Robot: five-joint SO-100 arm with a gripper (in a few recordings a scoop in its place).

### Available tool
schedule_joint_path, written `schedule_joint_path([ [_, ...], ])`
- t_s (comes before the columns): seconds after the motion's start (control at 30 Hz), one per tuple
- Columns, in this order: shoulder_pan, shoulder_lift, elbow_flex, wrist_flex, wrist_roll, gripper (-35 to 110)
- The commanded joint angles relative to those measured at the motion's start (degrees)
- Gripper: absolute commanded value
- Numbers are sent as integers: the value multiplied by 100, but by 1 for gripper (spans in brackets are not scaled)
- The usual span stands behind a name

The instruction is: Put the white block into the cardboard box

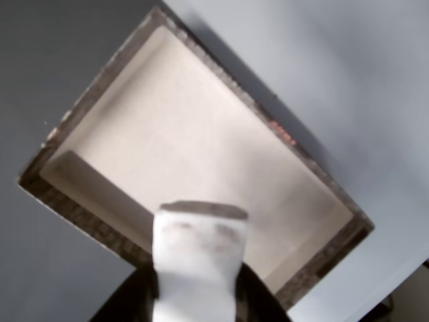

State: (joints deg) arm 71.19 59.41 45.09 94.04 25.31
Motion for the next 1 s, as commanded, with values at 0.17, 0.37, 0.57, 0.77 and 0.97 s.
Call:
schedule_joint_path([
  [0.17, -18, 79, -343, 0, 2417, -2],
  [0.37, -18, 79, -378, 0, 3937, -2],
  [0.57, 0, 70, -378, 0, 5098, -2],
  [0.77, -62, -26, -334, -70, 5792, -2],
  [0.97, -53, -158, -527, -70, 5660, -2],
])
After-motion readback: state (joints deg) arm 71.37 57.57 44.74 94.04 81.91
